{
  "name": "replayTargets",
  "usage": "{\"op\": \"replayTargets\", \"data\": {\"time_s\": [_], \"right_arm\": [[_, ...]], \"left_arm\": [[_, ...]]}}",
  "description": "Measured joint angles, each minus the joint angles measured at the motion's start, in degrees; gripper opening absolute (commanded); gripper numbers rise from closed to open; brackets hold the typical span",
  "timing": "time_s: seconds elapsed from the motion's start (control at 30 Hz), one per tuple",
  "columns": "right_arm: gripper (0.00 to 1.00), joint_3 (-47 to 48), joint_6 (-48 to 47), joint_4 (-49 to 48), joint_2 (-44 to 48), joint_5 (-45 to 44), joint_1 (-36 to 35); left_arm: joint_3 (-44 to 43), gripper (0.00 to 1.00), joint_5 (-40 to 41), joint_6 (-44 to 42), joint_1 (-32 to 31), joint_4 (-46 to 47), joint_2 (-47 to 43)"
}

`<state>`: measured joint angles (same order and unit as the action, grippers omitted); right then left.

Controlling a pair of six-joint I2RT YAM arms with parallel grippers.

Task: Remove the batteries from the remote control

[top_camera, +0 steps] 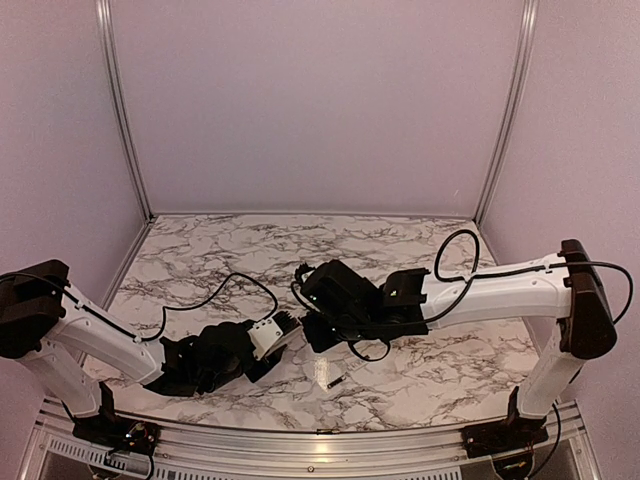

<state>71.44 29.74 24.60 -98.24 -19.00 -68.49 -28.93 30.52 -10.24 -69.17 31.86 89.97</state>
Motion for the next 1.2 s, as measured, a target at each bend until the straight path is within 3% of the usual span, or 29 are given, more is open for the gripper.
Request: {"op": "replayTargets", "data": {"time_s": [0.33,0.9,1.2], "right_arm": [[0.00,0.04,-1.33,0.83,0.83,0.72,0.24],[0.00,-5.38,-0.87,4.17,9.92,1.68,0.85],[0.00,-12.20,2.95,5.27,15.32,-6.14,0.85]], "left_arm": [[-0.11,0.00,-0.09,0.13,0.24,0.42,0.02],[-3.06,0.00,0.98,2.69,1.60,2.19,1.33],[-7.02,0.00,1.99,5.42,1.62,1.42,4.17]]}}
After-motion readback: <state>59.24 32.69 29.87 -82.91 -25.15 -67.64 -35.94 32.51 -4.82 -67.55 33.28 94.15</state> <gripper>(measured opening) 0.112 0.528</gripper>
